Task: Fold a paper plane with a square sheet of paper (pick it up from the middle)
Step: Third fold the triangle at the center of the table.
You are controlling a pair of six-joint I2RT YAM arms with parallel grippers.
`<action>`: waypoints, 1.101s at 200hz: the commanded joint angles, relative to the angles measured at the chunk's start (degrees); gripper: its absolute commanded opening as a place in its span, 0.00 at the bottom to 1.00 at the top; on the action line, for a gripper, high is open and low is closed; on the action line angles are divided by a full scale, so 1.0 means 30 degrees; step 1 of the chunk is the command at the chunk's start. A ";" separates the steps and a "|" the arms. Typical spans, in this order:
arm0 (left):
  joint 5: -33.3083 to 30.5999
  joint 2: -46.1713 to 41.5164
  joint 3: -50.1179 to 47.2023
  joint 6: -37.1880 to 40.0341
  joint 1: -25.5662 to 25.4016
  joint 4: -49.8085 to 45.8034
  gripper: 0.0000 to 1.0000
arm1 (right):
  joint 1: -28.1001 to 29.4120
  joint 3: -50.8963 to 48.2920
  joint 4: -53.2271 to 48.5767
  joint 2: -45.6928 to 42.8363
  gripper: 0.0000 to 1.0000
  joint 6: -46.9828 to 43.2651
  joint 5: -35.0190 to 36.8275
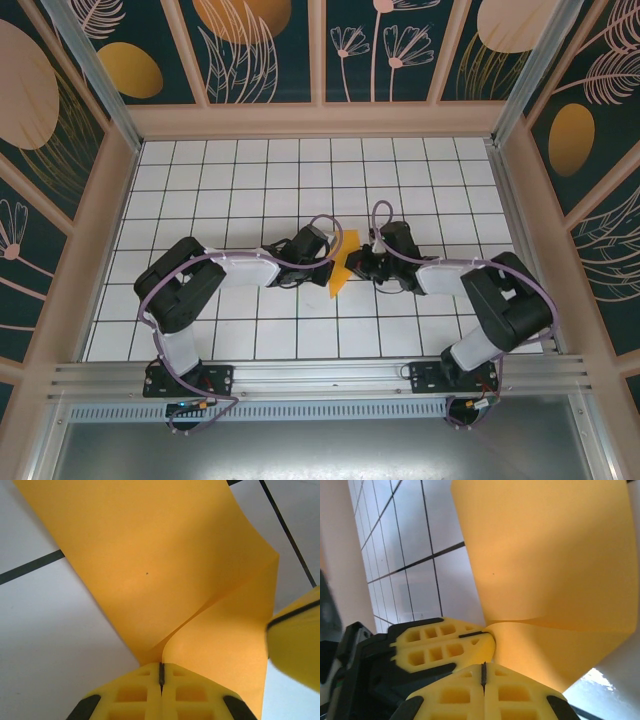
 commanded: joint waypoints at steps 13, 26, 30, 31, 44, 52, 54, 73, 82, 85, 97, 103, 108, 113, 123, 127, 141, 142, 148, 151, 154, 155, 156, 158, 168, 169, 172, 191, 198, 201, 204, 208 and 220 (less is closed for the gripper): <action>0.0051 0.1329 -0.0268 -0.0114 -0.0085 -0.1442 0.00 | -0.0031 -0.0469 0.1276 0.1768 0.01 -0.0480 0.0043; 0.0050 0.1352 -0.0281 -0.0090 -0.0059 -0.1469 0.00 | -0.0060 -0.0649 0.1484 0.2179 0.01 -0.0456 0.0067; 0.0050 0.1342 -0.0280 -0.0085 -0.0077 -0.1469 0.00 | -0.0060 -0.0653 0.1473 0.2279 0.01 -0.0456 0.0046; 0.0050 0.1337 -0.0268 -0.0099 -0.0082 -0.1484 0.00 | -0.0060 -0.0639 0.1472 0.2301 0.01 -0.0456 0.0042; 0.0051 0.1379 -0.0250 -0.0060 -0.0067 -0.1484 0.00 | -0.0089 -0.0570 0.1382 0.2215 0.01 -0.0385 -0.0125; 0.0052 0.1414 -0.0215 -0.0059 -0.0085 -0.1544 0.00 | -0.0097 -0.0471 0.1292 0.1900 0.01 -0.0380 -0.0223; 0.0051 0.1426 -0.0208 -0.0056 -0.0072 -0.1532 0.00 | -0.0106 -0.0439 0.1243 0.1814 0.01 -0.0393 -0.0217; 0.0057 0.1421 -0.0226 -0.0059 -0.0064 -0.1549 0.00 | -0.0325 0.0067 0.0445 0.0810 0.01 -0.0753 -0.0209; 0.0035 0.1389 -0.0225 -0.0055 -0.0061 -0.1528 0.00 | -0.0552 0.0233 0.0258 0.0528 0.01 -0.0904 -0.0210; 0.0048 0.1390 -0.0200 -0.0055 -0.0066 -0.1542 0.00 | -0.0638 0.0274 0.0228 0.0476 0.01 -0.0962 -0.0197; 0.0050 0.1418 -0.0202 -0.0059 -0.0063 -0.1557 0.00 | -0.0984 0.0421 0.0258 0.0554 0.01 -0.1182 -0.0403; 0.0051 0.1421 -0.0182 -0.0077 -0.0086 -0.1557 0.00 | -0.1113 0.0430 0.0296 0.0718 0.01 -0.1246 -0.0507; 0.0050 0.1372 -0.0224 -0.0056 -0.0066 -0.1557 0.00 | -0.1221 0.0431 0.0338 0.0899 0.01 -0.1275 -0.0567; 0.0077 0.1363 -0.0203 -0.0055 -0.0059 -0.1572 0.00 | -0.1301 0.0405 0.0448 0.1022 0.01 -0.1282 -0.0622; 0.0079 0.1359 -0.0254 -0.0057 -0.0058 -0.1529 0.00 | -0.1380 0.0289 0.0617 0.1325 0.01 -0.1364 -0.0571; 0.0079 0.1361 -0.0231 -0.0032 -0.0058 -0.1533 0.00 | -0.1448 0.0257 0.0584 0.1469 0.01 -0.1413 -0.0485; 0.0131 0.1389 -0.0180 -0.0011 -0.0065 -0.1563 0.00 | -0.1623 0.0088 0.0676 0.1939 0.01 -0.1516 -0.0239; 0.0134 0.1390 -0.0174 -0.0019 -0.0076 -0.1560 0.00 | -0.1633 0.0069 0.0663 0.1984 0.01 -0.1543 -0.0217; 0.0174 0.1419 -0.0168 -0.0015 -0.0082 -0.1586 0.00 | -0.1689 -0.0015 0.0679 0.2190 0.01 -0.1566 -0.0077; 0.0168 0.1434 -0.0182 0.0002 -0.0076 -0.1601 0.00 | -0.1714 -0.0057 0.0694 0.2255 0.01 -0.1602 -0.0005; 0.0182 0.1422 -0.0173 0.0003 -0.0083 -0.1592 0.00 | -0.1728 -0.0106 0.0681 0.2373 0.01 -0.1624 0.0074; 0.0189 0.1421 -0.0185 0.0003 -0.0071 -0.1604 0.00 | -0.1744 -0.0116 0.0681 0.2406 0.01 -0.1626 0.0085; 0.0193 0.1391 -0.0176 0.0003 -0.0064 -0.1595 0.00 | -0.1752 -0.0136 0.0680 0.2452 0.01 -0.1627 0.0091; 0.0203 0.1376 -0.0169 -0.0011 -0.0067 -0.1588 0.00 | -0.1772 -0.0150 0.0665 0.2516 0.01 -0.1613 0.0096; 0.0197 0.1362 -0.0195 -0.0012 -0.0066 -0.1614 0.00 | -0.1820 -0.0213 0.0740 0.2729 0.01 -0.1593 -0.0110; 0.0197 0.1362 -0.0196 -0.0019 -0.0062 -0.1615 0.00 | -0.1834 -0.0213 0.0754 0.2731 0.01 -0.1567 -0.0153; 0.0197 0.1372 -0.0196 -0.0018 -0.0063 -0.1630 0.00 | -0.1816 -0.0229 0.0806 0.2718 0.01 -0.1532 -0.0242; 0.0167 0.1375 -0.0167 0.0019 -0.0080 -0.1660 0.00 | -0.1847 -0.0023 0.0515 0.2012 0.01 -0.1422 -0.0362; 0.0167 0.1378 -0.0192 0.0009 -0.0073 -0.1674 0.00 | -0.1875 0.0225 0.0254 0.1672 0.01 -0.1541 -0.0341; 0.0178 0.1363 -0.0185 0.0019 -0.0060 -0.1674 0.00 | -0.1902 0.0335 0.0165 0.1502 0.01 -0.1595 -0.0357; 0.0194 0.1380 -0.0169 0.0031 -0.0081 -0.1674 0.00 | -0.1953 0.0411 0.0092 0.1389 0.01 -0.1624 -0.0399; 0.0196 0.1382 -0.0145 0.0027 -0.0069 -0.1681 0.00 | -0.2012 0.0548 0.0004 0.1239 0.01 -0.1680 -0.0434; 0.0197 0.1363 -0.0151 0.0027 -0.0076 -0.1703 0.00 | -0.2244 0.0830 -0.0051 0.1052 0.01 -0.1853 -0.0553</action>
